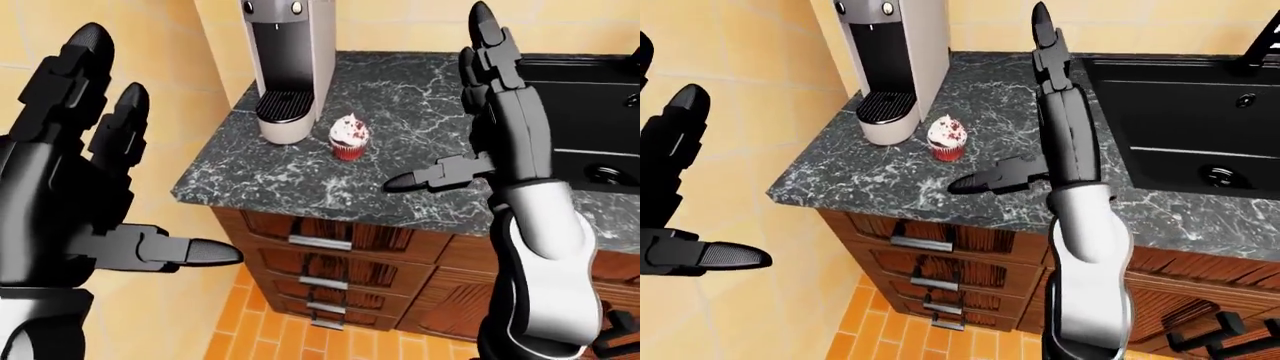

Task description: Pick up the bowl with cake and place it on the tray. Pick up the cupcake and place it on the tray.

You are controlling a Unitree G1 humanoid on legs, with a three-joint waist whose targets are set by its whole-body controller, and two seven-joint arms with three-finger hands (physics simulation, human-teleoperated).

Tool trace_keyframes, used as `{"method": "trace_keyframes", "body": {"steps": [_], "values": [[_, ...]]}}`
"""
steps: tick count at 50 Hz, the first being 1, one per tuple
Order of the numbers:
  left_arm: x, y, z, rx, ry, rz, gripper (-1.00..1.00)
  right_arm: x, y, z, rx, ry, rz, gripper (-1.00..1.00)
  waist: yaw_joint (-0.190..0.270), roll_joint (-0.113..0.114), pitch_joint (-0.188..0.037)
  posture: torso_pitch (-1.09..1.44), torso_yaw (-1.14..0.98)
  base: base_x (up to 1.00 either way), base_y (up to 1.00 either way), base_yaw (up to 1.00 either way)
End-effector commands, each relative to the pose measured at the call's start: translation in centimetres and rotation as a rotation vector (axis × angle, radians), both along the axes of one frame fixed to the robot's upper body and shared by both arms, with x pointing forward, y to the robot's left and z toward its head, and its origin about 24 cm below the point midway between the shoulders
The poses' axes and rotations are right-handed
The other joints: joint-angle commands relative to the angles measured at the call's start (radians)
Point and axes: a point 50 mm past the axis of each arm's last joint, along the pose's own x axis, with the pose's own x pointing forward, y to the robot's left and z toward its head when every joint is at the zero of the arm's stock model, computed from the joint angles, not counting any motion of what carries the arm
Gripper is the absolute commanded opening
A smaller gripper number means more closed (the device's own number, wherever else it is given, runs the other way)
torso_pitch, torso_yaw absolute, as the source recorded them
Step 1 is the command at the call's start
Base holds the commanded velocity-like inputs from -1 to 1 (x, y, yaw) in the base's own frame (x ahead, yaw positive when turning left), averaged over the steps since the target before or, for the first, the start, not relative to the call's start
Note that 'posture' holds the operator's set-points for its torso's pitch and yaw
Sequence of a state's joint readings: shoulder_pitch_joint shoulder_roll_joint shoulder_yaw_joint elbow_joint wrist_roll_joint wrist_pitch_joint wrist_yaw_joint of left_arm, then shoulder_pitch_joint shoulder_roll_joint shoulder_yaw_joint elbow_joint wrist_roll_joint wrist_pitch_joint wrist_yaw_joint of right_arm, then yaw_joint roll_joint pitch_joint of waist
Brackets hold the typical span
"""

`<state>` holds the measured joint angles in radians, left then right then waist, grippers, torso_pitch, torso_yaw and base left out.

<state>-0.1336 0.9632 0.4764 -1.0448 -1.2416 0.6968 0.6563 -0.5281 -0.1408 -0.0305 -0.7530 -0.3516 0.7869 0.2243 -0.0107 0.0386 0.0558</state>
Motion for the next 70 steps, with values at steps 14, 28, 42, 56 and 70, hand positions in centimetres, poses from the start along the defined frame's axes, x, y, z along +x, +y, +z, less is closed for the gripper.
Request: {"method": "trace_keyframes", "body": {"steps": [14,28,42,56,70], "values": [[-0.4,0.2,1.0,0.002,-0.066,0.015,1.00,1.3,2.8,0.9,-0.117,0.029,0.016,1.00,-0.002,0.017,-0.017,0.00,0.00,0.00,0.00,0.00],[-0.3,0.2,1.0,0.001,-0.067,0.016,1.00,3.8,5.1,0.7,-0.167,0.062,0.050,1.00,-0.007,0.027,-0.017,0.00,0.00,0.00,0.00,0.00],[-0.2,0.4,0.5,0.003,-0.064,0.020,1.00,6.2,6.9,0.1,-0.232,0.088,0.071,1.00,-0.008,0.030,-0.018,0.00,0.00,0.00,0.00,0.00],[-0.2,0.5,0.4,-0.002,-0.062,0.021,1.00,7.6,8.4,-0.1,-0.263,0.125,0.076,1.00,-0.007,0.032,-0.020,0.00,0.00,0.00,0.00,0.00],[-0.1,0.5,0.2,-0.001,-0.060,0.021,1.00,9.9,8.3,-1.0,-0.272,0.174,0.047,1.00,-0.006,0.034,-0.023,0.00,0.00,0.00,0.00,0.00]]}}
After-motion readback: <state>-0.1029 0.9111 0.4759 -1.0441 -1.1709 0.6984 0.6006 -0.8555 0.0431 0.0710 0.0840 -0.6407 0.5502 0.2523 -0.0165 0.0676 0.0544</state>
